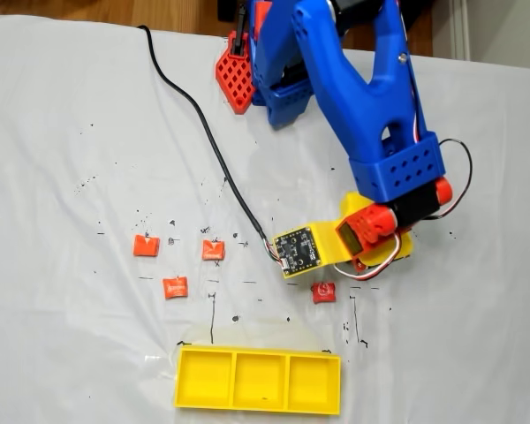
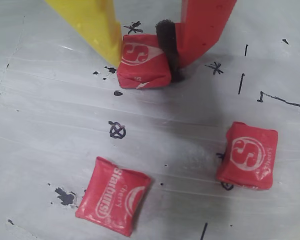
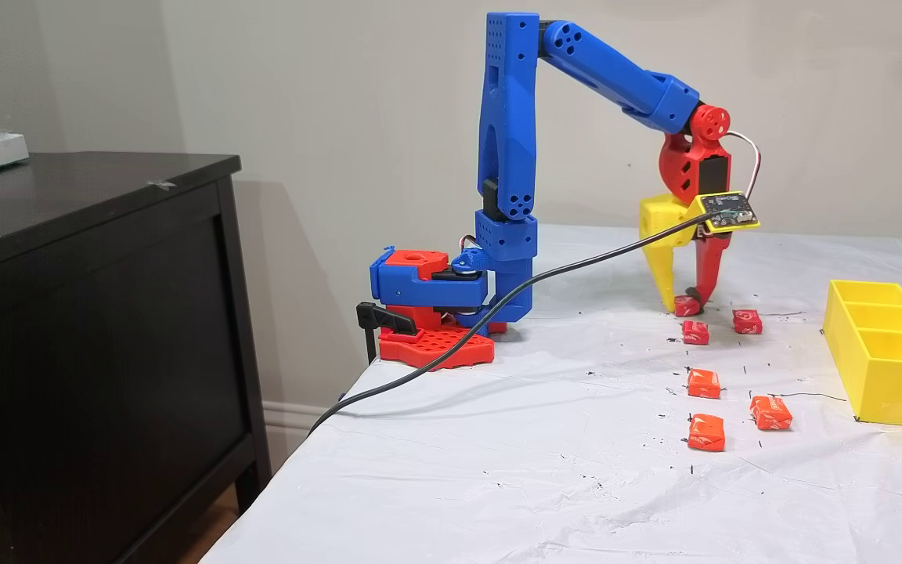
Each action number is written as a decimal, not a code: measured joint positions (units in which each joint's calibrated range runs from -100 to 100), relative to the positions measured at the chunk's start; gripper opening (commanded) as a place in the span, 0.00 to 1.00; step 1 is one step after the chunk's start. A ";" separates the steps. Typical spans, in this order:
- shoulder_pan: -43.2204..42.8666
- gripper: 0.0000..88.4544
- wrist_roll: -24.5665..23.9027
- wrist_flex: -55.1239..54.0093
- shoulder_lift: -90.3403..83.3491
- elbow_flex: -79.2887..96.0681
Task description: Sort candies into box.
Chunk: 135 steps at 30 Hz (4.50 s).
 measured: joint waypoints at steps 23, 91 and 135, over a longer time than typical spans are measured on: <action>14.59 0.00 1.03 -9.37 -26.23 -0.17; 17.32 0.00 -1.03 -11.27 -4.74 -13.00; 11.94 0.25 4.40 7.38 3.47 -13.17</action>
